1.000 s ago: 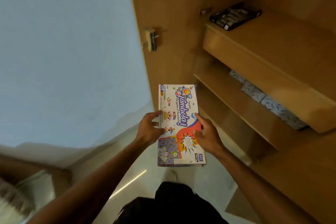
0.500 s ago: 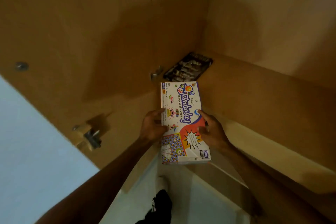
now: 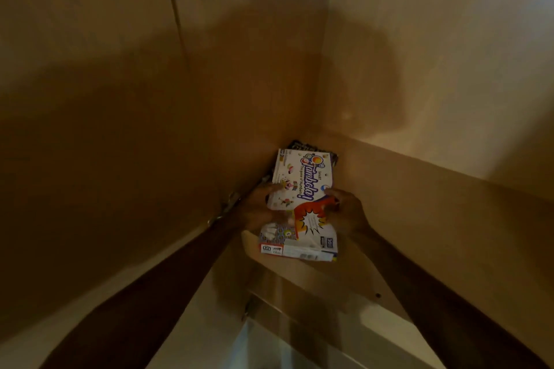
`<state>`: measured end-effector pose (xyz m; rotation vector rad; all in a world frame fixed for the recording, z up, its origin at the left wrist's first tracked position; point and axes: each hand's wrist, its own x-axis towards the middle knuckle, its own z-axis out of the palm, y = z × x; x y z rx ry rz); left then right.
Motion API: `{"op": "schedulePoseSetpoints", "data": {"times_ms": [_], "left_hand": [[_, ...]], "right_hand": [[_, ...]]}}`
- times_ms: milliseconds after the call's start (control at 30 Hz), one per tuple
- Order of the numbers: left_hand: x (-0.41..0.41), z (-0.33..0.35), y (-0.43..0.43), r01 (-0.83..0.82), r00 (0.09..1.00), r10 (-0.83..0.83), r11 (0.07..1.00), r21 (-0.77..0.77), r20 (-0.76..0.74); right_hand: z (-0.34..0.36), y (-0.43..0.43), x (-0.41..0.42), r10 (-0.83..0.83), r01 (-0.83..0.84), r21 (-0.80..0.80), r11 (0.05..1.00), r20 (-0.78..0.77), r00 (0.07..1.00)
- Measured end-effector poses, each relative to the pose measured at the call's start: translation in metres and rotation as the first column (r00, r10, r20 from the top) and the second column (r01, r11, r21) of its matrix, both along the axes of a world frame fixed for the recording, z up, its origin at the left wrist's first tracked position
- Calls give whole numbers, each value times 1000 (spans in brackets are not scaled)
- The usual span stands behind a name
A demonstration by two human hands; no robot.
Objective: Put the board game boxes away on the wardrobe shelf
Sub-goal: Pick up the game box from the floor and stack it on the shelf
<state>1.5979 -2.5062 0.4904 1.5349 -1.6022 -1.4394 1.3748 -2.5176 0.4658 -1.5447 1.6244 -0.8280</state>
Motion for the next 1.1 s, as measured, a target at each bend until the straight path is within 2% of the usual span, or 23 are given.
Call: {"op": "schedulePoseSetpoints", "data": {"times_ms": [100, 167, 233, 333, 400, 500, 567, 733, 900, 1100], "left_hand": [[4, -3, -16, 280, 930, -284, 959, 50, 233], [6, -4, -21, 332, 874, -323, 942, 38, 363], [7, -5, -27, 276, 868, -228, 960, -47, 440], [12, -12, -34, 170, 898, -36, 948, -270, 439], [13, -15, -31, 137, 846, 100, 909, -393, 524], [1, -15, -15, 106, 724, 277, 860, -499, 631], [-7, -17, -7, 110, 684, 334, 832, -544, 649], [-8, -24, 11, 62, 668, 395, 815, -576, 630], [-3, -24, 21, -43, 714, 461, 780, -624, 527], [-6, -24, 34, -21, 740, 431, 782, -623, 516]], "right_hand": [[-1, -20, -1, -4, 5, 22, 1000, -18, 1000], [-3, -27, -3, 19, -19, 6, 1000, -27, 999], [-4, -31, -7, 51, -52, -24, 998, -34, 998], [-2, -38, -11, 87, -87, -89, 992, -11, 996], [3, -39, -9, 136, -129, -134, 983, 41, 990], [5, -39, -1, 202, -200, -145, 969, 3, 979], [3, -36, 4, 277, -279, -145, 949, -35, 960], [-11, -29, 12, 384, -426, -181, 887, -225, 895], [-13, -21, 23, 417, -454, -121, 883, -243, 876], [-18, -22, 22, 407, -450, -135, 883, -257, 877]]}}
